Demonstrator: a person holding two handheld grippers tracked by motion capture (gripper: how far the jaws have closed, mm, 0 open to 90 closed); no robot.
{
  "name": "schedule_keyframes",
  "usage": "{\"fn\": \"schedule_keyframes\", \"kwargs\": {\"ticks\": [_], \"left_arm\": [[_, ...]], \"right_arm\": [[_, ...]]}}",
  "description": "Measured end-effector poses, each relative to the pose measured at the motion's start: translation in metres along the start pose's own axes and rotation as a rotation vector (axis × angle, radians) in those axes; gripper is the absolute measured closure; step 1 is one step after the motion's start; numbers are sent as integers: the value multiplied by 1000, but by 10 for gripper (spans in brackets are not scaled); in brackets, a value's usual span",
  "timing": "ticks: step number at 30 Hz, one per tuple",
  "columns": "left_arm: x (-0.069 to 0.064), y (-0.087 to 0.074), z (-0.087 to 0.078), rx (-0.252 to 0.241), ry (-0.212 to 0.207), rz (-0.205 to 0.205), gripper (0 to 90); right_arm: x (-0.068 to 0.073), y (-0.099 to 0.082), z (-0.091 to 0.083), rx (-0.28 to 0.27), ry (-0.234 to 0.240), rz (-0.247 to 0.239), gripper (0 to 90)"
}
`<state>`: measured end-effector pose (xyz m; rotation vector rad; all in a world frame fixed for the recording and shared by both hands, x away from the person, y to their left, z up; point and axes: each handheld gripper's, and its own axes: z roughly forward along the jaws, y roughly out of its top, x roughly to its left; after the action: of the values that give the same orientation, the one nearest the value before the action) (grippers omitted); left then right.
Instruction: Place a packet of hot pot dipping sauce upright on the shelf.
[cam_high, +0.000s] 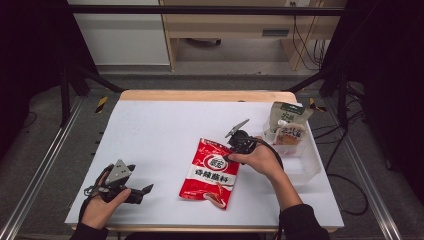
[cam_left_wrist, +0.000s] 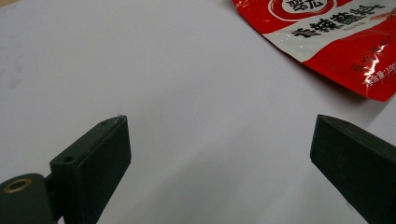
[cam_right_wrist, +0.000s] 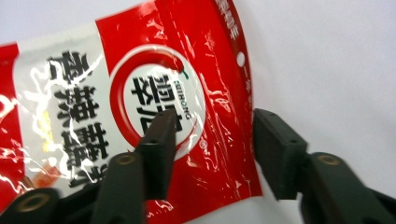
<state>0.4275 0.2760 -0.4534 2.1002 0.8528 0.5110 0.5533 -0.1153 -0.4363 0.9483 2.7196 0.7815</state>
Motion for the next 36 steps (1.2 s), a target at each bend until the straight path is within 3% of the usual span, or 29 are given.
{"fn": "schedule_keyframes", "kwargs": {"ticks": [11,17,23,36], "left_arm": [[0,0,1,0,-1,0,51],[-1,1,2,4,-4,2,51],[-1,1,2,3,-4,1,51],[-3,3,3,1,-8,11,51]], "right_arm": [[0,-1,7,49,-87,-35,811],[2,1,9,60,-126,-48,900],[2,1,6,40,-138,-38,900],[9,3,-16,-80,-113,-30,900]]}}
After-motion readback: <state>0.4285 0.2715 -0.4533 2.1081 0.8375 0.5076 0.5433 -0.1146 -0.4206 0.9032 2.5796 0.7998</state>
